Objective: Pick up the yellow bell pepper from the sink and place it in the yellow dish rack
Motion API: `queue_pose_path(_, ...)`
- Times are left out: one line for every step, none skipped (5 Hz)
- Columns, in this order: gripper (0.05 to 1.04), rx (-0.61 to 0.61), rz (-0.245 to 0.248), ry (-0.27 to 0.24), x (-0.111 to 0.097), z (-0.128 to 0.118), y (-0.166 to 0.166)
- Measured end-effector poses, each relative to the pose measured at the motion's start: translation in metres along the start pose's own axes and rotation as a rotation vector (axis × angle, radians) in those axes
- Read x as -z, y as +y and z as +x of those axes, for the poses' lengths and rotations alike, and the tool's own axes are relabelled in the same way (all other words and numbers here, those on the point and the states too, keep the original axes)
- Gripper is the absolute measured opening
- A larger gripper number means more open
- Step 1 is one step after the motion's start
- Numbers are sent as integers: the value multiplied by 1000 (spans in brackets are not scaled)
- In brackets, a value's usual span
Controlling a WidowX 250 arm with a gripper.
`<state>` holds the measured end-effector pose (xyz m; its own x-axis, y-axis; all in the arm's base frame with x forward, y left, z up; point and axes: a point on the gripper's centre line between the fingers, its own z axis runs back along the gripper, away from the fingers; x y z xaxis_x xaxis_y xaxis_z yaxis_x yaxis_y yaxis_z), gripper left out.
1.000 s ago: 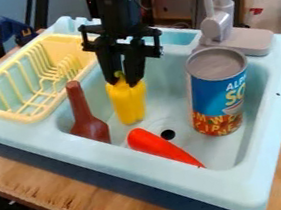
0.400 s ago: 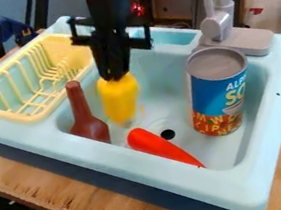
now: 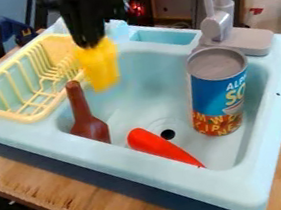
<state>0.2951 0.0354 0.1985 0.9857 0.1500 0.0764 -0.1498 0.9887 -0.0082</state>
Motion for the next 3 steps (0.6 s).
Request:
queue_pose_path(112, -72, 21, -24, -19, -8, 20)
queue_pose_path(112, -121, 51, -72, -39, -2, 44)
queue_pose_path(112, -197, 87, -85, -49, 1, 74)
